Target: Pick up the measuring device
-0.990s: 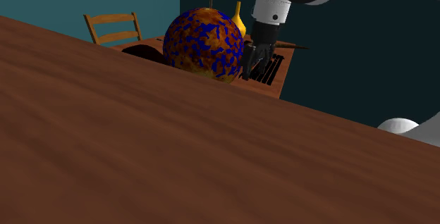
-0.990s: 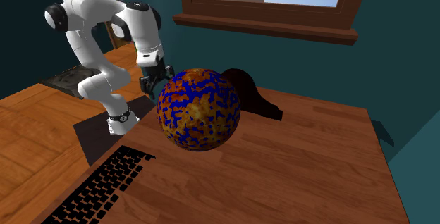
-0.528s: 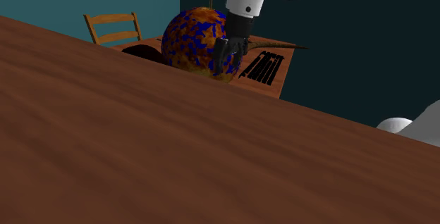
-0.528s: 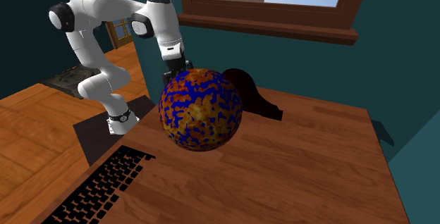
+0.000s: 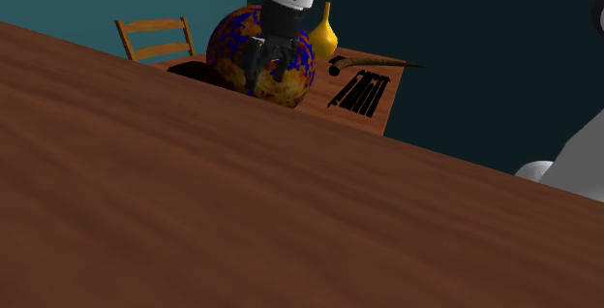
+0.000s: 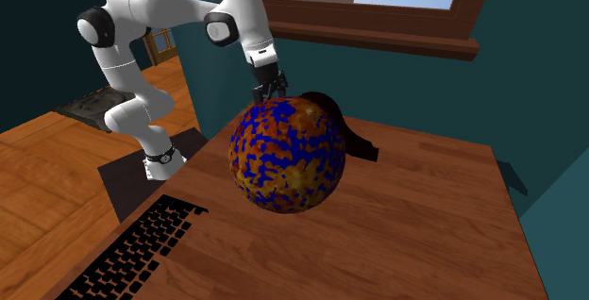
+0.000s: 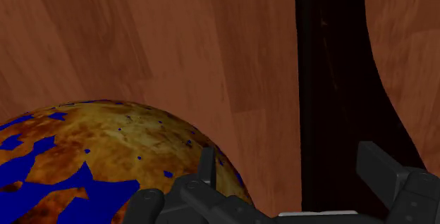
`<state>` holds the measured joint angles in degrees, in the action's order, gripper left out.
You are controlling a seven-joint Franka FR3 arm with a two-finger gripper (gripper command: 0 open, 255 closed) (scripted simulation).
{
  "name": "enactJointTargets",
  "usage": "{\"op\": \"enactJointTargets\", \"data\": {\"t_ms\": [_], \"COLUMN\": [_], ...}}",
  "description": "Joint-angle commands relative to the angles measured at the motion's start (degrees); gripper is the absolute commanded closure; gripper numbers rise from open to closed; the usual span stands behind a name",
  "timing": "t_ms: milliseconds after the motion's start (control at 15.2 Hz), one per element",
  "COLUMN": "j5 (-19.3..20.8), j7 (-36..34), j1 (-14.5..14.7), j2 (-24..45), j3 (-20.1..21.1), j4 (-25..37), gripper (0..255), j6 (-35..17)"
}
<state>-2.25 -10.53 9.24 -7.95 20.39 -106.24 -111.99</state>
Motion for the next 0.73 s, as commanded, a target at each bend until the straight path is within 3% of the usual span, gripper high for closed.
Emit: {"op": "enactJointTargets", "data": {"t_ms": [0, 462, 660], "j5": [1.5, 8.6, 8.4], "j7": [-1.1, -4.7, -4.7], "j1": [0.8, 4.3, 4.2], "j2": [2.6, 13.1, 12.7], "j3": [1.4, 5.2, 5.0], "j4": [3.0, 16.2, 13.4], "gripper": [0, 0, 0], "j6": [-1.1, -2.2, -4.7]}}
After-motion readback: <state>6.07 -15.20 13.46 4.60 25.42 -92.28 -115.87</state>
